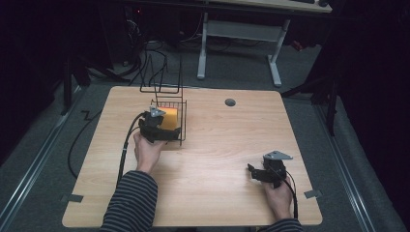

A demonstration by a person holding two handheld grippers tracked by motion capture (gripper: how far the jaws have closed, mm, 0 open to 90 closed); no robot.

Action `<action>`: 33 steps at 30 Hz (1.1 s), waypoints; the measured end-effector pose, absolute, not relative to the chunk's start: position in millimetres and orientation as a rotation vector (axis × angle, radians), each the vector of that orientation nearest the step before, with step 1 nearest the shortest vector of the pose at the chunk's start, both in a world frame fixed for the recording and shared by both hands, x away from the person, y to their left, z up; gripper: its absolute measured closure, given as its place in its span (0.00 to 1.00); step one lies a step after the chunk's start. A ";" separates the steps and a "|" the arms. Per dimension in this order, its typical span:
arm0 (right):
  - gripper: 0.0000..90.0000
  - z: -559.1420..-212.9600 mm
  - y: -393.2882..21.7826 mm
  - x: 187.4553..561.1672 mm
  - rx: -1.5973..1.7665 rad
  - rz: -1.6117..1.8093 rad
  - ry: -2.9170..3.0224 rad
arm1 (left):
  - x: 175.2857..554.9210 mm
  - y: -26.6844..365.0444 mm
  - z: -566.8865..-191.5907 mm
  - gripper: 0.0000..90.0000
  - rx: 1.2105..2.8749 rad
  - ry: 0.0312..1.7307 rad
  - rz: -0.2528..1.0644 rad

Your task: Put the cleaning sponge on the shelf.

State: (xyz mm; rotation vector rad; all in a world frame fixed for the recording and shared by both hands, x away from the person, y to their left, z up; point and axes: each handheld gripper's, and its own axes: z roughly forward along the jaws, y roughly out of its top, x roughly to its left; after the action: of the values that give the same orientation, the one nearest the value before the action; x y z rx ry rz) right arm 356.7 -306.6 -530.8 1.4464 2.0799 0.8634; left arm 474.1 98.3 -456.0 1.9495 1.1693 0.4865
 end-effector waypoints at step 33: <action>0.28 -530.9 -306.7 356.7 1.444 0.863 2.080 | 417.5 147.0 -451.2 0.07 1.865 1.144 0.497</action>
State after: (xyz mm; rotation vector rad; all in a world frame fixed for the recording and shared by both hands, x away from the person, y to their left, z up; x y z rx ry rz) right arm 356.7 -306.7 -530.9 1.4444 2.0804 0.8632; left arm 417.5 147.0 -451.2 1.8653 1.1436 0.4967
